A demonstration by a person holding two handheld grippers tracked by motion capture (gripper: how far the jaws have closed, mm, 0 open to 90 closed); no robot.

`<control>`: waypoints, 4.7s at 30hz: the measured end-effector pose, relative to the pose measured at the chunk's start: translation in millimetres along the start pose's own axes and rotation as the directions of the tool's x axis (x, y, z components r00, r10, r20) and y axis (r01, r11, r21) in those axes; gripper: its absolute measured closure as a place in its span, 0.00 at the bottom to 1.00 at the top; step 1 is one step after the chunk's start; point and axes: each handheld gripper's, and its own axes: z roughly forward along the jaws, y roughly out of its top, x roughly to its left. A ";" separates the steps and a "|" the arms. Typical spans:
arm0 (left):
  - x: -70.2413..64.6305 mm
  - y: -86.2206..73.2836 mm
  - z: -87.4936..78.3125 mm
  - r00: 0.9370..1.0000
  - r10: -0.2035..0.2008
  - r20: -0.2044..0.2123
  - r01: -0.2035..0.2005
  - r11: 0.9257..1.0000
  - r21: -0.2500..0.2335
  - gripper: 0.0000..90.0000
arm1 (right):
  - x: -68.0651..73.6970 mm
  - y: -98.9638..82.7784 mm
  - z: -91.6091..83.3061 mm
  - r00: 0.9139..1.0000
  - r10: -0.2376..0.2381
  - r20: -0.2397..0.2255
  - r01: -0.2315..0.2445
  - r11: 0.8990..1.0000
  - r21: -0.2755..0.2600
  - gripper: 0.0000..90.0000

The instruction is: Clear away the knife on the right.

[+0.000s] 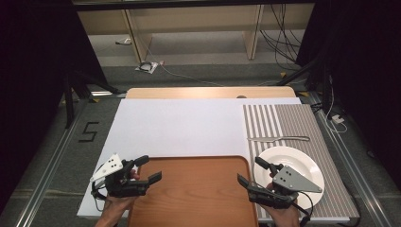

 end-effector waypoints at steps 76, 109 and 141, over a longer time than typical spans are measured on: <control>3.1 0.3 -2.6 1.000 -0.014 -0.027 0.013 1.000 -0.006 0.18 | -160.1 38.7 49.6 0.953 -0.172 0.250 0.001 0.826 0.563 0.28; 3.0 0.6 -3.0 1.000 -0.017 -0.021 0.017 1.000 -0.014 0.18 | -234.4 11.8 108.5 0.954 -0.232 0.187 -0.066 0.446 0.892 0.38; 2.1 0.7 -2.5 1.000 -0.014 -0.015 0.014 1.000 -0.013 0.18 | -241.5 3.1 126.0 0.966 -0.243 0.088 -0.012 0.300 0.954 0.52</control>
